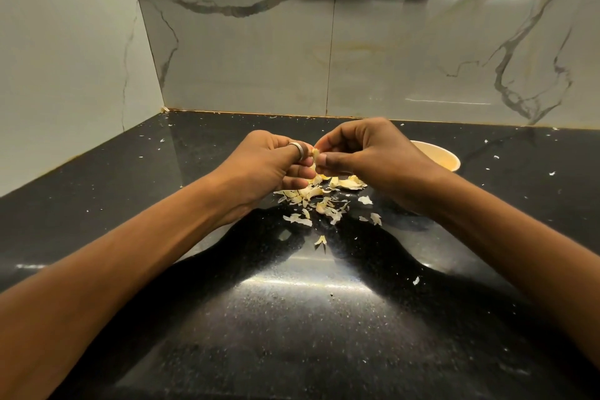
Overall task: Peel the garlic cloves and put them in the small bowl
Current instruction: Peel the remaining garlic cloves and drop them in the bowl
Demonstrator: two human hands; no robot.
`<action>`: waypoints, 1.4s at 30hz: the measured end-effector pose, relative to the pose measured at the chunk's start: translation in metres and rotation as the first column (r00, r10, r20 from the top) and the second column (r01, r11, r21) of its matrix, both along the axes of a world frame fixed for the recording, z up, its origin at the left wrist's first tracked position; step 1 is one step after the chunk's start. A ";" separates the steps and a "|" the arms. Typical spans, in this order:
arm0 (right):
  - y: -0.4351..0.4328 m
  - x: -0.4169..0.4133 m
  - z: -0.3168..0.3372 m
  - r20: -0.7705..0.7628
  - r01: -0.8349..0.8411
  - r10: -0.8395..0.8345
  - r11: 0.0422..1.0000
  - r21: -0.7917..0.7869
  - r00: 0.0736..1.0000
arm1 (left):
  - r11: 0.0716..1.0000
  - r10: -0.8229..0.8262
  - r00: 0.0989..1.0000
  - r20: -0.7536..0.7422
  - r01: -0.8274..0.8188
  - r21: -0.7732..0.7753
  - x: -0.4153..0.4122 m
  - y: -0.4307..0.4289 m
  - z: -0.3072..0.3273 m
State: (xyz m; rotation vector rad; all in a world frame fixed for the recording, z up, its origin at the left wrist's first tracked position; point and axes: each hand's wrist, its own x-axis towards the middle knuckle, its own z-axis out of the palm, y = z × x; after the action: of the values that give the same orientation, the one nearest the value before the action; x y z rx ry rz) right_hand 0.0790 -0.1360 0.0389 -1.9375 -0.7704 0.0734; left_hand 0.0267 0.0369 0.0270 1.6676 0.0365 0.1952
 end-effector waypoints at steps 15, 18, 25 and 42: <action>0.001 -0.001 0.002 -0.348 0.048 0.052 0.961 0.274 0.936 | 0.998 -0.020 0.998 0.055 0.017 0.060 0.000 0.000 -0.002; 0.000 -0.002 0.004 -0.383 0.066 0.060 0.949 0.308 0.922 | 0.998 0.008 0.999 0.053 -0.011 0.063 0.001 0.000 -0.001; 0.000 -0.001 0.006 -0.394 0.128 0.009 0.939 0.321 0.919 | 0.958 0.076 0.989 0.129 -0.108 0.264 0.002 0.004 -0.004; 0.003 0.000 0.000 -0.167 0.084 -0.060 0.986 0.141 0.984 | 0.817 0.038 0.926 0.375 -0.245 0.522 -0.001 0.002 -0.008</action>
State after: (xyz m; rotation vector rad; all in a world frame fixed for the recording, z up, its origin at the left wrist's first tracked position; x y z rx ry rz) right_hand 0.0787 -0.1331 0.0390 -1.7924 -0.5802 0.1253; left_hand 0.0252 0.0385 0.0187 2.1995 -0.1819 0.6728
